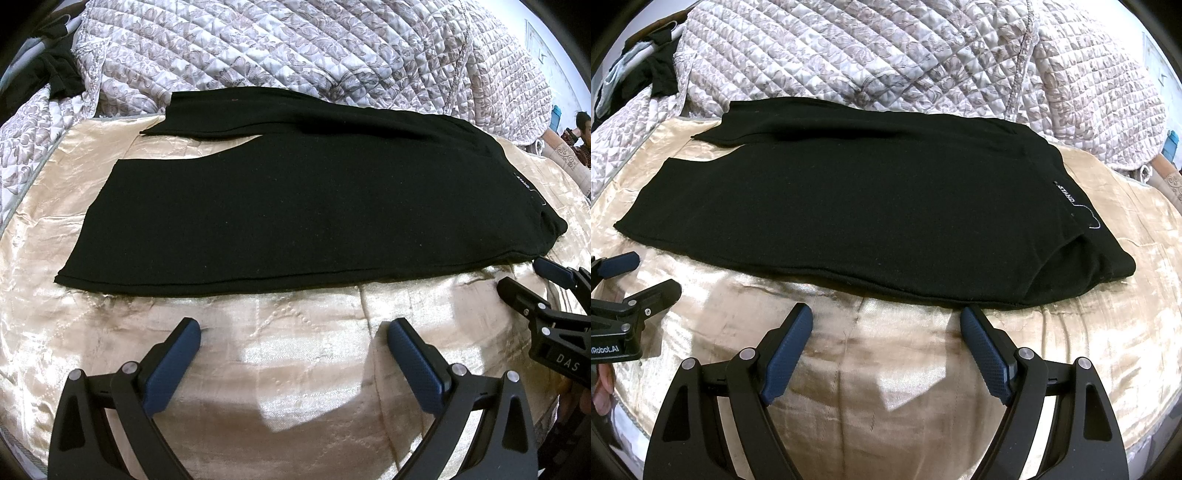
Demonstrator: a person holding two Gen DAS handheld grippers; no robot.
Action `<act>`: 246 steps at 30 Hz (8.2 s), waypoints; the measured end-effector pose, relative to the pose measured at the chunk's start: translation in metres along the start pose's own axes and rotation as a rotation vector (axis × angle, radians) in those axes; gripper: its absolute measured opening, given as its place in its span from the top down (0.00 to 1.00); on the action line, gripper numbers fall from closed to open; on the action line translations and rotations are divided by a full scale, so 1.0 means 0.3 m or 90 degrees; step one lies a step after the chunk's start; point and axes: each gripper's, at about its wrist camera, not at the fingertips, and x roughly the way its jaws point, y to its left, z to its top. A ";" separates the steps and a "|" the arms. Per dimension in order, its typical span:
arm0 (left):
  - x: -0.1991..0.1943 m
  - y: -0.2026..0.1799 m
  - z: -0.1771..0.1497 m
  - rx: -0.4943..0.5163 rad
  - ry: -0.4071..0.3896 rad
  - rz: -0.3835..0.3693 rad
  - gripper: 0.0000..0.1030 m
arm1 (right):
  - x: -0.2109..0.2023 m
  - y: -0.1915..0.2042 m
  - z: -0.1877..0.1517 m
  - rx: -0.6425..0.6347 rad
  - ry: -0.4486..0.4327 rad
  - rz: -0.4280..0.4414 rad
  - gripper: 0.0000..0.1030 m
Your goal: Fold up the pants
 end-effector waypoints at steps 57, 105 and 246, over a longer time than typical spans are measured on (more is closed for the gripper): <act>-0.022 0.359 0.018 -0.265 -0.045 -0.129 0.24 | -0.032 -0.397 -0.020 0.263 -0.014 0.114 0.36; -0.198 0.506 -0.181 -0.342 -0.070 -0.050 0.94 | -0.161 -0.584 -0.201 0.483 -0.010 0.173 0.94; -0.126 0.068 0.398 -0.024 -0.178 -0.044 0.95 | -0.022 -0.296 0.453 0.109 -0.099 0.093 0.94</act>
